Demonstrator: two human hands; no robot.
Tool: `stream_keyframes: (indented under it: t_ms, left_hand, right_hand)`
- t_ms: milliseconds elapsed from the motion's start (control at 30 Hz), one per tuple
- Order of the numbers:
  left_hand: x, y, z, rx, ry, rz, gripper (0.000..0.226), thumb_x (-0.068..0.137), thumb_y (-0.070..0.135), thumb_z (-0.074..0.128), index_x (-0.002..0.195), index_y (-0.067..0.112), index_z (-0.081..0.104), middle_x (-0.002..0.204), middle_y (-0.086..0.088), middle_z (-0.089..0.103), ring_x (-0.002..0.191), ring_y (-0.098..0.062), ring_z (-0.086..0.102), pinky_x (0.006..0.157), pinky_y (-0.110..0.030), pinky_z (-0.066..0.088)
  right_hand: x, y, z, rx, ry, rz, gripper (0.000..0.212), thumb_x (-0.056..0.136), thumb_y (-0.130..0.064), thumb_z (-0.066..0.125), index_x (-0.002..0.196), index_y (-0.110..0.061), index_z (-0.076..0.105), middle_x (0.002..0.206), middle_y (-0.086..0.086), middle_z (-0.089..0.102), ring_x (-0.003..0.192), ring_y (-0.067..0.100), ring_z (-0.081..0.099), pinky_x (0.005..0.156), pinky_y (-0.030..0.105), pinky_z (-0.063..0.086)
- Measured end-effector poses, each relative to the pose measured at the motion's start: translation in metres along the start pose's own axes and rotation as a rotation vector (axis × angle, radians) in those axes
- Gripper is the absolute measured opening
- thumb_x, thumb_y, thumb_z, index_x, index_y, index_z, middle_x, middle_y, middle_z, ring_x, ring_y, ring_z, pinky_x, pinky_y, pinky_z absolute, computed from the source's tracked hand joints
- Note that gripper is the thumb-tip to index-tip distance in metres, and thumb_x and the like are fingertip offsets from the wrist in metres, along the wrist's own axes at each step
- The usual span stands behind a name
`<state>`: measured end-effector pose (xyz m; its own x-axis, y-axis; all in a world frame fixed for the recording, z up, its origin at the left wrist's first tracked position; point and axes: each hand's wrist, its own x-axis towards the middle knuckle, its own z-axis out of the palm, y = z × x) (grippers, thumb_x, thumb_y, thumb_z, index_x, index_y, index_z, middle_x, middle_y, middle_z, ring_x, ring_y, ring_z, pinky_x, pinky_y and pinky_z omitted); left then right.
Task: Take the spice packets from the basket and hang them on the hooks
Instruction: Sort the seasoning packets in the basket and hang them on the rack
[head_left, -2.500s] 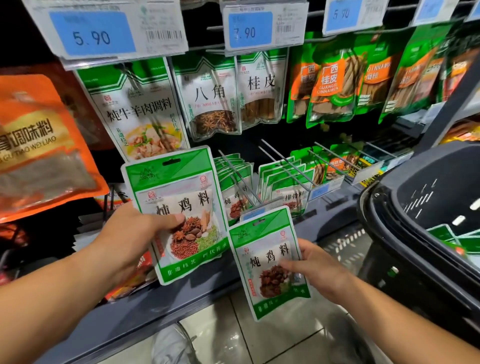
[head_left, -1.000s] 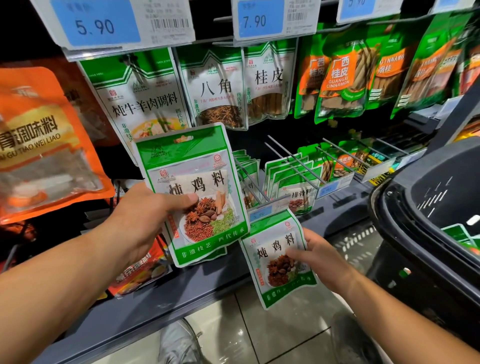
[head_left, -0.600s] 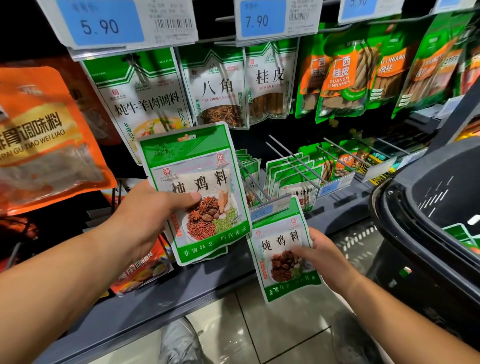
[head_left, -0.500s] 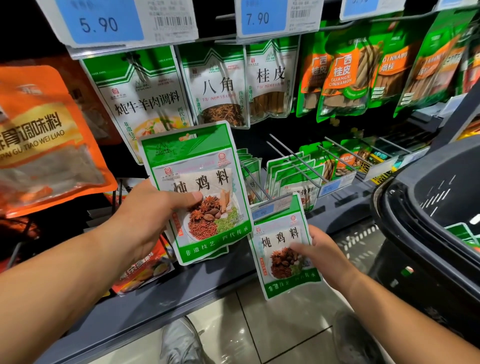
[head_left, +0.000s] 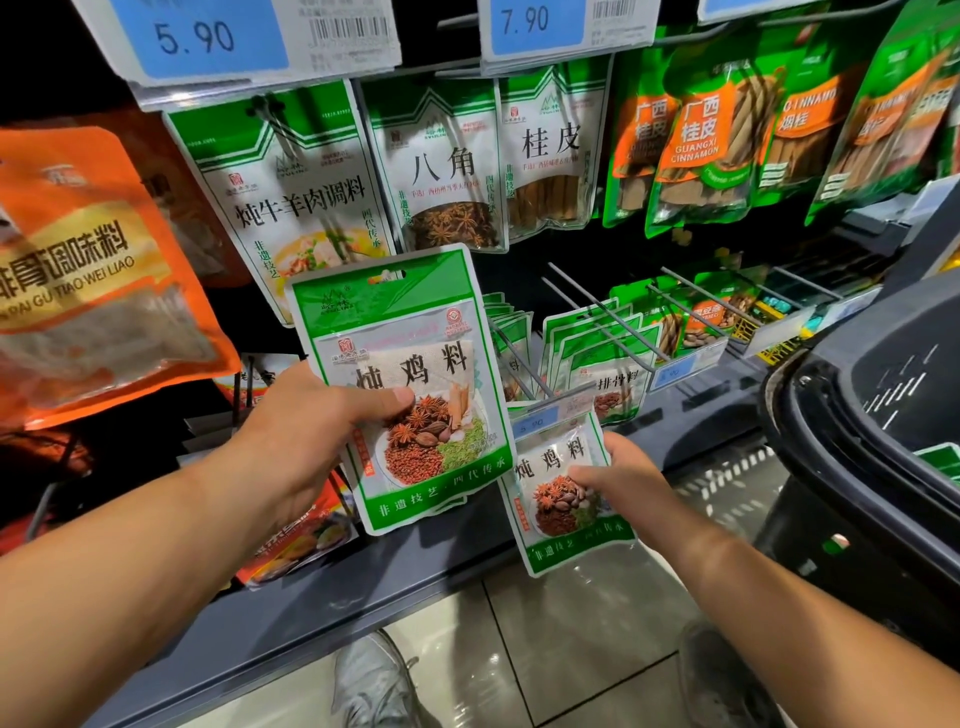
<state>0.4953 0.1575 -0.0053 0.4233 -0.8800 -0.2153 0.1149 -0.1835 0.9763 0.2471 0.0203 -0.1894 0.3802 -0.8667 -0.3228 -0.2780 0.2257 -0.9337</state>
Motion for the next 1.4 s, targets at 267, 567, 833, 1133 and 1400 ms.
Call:
stream_keyframes:
  t_ms: [267,567,833,1133,1400]
  left_hand:
    - [0.0,0.0,-0.005,-0.002,0.001,0.003,0.028,0.084,-0.011,0.069,0.108,0.004,0.071,0.097,-0.014,0.079,0.076,-0.021,0.078,0.057,-0.022,0.058]
    - [0.0,-0.002,-0.008,-0.021,-0.011,0.013,0.031,0.085,-0.012,0.067,0.11,0.006,0.072,0.099,-0.012,0.08,0.084,-0.024,0.079,0.063,-0.027,0.061]
    - [0.002,-0.005,-0.008,-0.018,-0.045,0.02,0.035,0.085,-0.013,0.065,0.113,0.008,0.071,0.101,-0.012,0.079,0.09,-0.028,0.078,0.069,-0.032,0.064]
    - [0.005,-0.009,-0.01,-0.001,-0.061,0.018,0.038,0.085,-0.012,0.066,0.116,0.01,0.071,0.106,-0.012,0.079,0.096,-0.03,0.077,0.073,-0.035,0.064]
    - [0.006,-0.012,-0.012,0.023,-0.062,0.019,0.038,0.084,-0.012,0.067,0.116,0.009,0.072,0.105,-0.012,0.079,0.095,-0.03,0.077,0.071,-0.035,0.064]
  right_hand:
    - [-0.003,0.004,-0.011,0.016,0.007,-0.033,0.039,0.079,-0.016,0.071,0.116,-0.028,0.069,0.106,-0.002,0.078,0.104,0.023,0.073,0.089,0.05,0.06]
    - [0.006,-0.007,-0.001,-0.07,-0.03,-0.051,0.03,0.084,-0.017,0.07,0.111,-0.028,0.07,0.105,-0.005,0.078,0.102,0.019,0.073,0.093,0.05,0.057]
    - [0.007,-0.001,0.003,0.013,0.04,-0.048,0.032,0.082,-0.013,0.071,0.112,-0.026,0.07,0.1,-0.004,0.079,0.099,0.021,0.075,0.086,0.045,0.061]
    - [0.011,-0.014,0.011,-0.043,0.067,-0.075,0.028,0.091,-0.013,0.071,0.115,-0.023,0.065,0.106,-0.009,0.075,0.098,0.013,0.07,0.09,0.037,0.055]
    - [0.034,-0.027,0.012,-0.166,0.077,0.057,0.048,0.09,-0.028,0.074,0.133,-0.019,0.054,0.127,-0.001,0.066,0.113,0.024,0.063,0.099,0.045,0.051]
